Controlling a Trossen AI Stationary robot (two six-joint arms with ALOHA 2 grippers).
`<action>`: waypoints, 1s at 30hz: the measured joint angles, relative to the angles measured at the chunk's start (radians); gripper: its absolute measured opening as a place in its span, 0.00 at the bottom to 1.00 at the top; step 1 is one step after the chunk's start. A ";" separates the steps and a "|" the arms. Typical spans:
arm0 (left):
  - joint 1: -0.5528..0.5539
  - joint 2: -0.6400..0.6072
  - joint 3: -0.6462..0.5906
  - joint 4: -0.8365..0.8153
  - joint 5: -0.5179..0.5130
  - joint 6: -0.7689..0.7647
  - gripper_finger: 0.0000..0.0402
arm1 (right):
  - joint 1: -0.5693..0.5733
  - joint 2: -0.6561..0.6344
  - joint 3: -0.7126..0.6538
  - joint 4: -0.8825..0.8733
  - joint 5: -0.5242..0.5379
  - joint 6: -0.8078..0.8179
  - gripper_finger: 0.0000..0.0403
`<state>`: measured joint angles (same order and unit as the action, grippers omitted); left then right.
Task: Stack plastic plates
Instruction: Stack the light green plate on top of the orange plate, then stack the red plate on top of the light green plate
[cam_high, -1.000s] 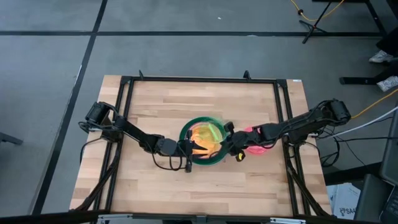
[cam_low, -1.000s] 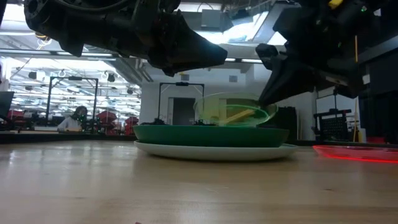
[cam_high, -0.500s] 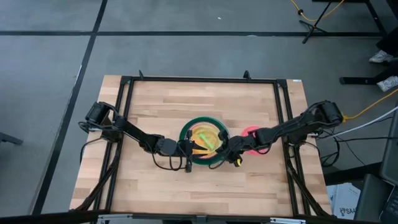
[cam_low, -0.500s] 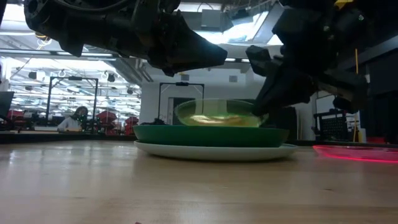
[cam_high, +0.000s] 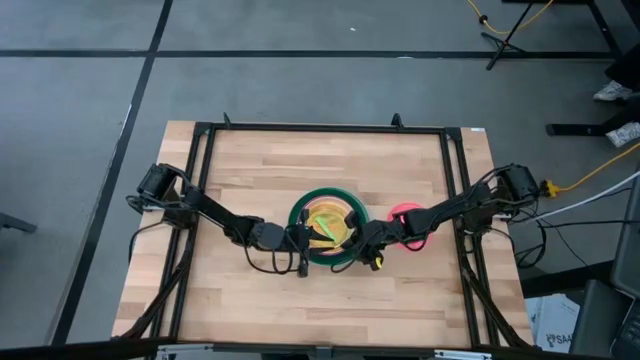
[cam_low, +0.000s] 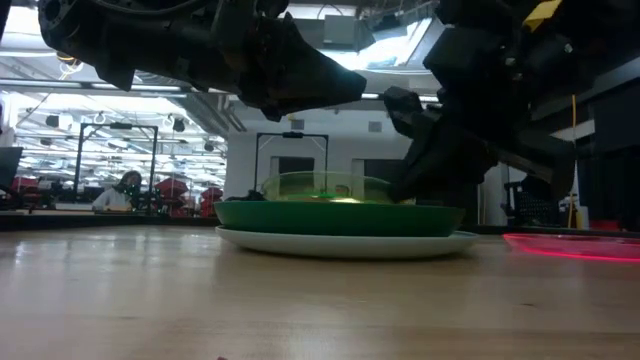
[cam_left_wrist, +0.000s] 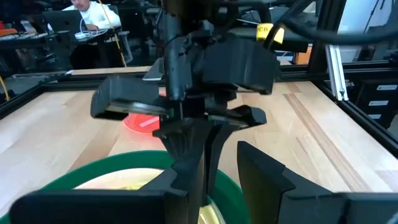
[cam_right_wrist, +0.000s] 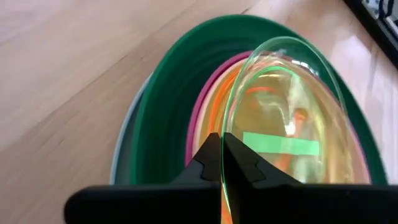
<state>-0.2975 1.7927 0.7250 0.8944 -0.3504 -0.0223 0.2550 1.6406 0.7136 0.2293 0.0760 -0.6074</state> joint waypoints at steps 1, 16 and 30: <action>0.000 0.000 0.000 0.000 0.000 0.000 0.22 | 0.000 0.005 0.000 0.000 0.002 0.005 0.00; 0.000 0.000 0.000 -0.003 0.004 0.007 0.22 | 0.000 0.015 0.000 0.007 0.011 0.102 0.12; 0.000 0.000 0.000 -0.004 0.031 0.006 0.22 | 0.014 -0.171 0.187 -0.502 0.000 0.335 0.34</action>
<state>-0.2977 1.7927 0.7250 0.8902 -0.3192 -0.0166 0.2691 1.4700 0.9009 -0.2730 0.0761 -0.2721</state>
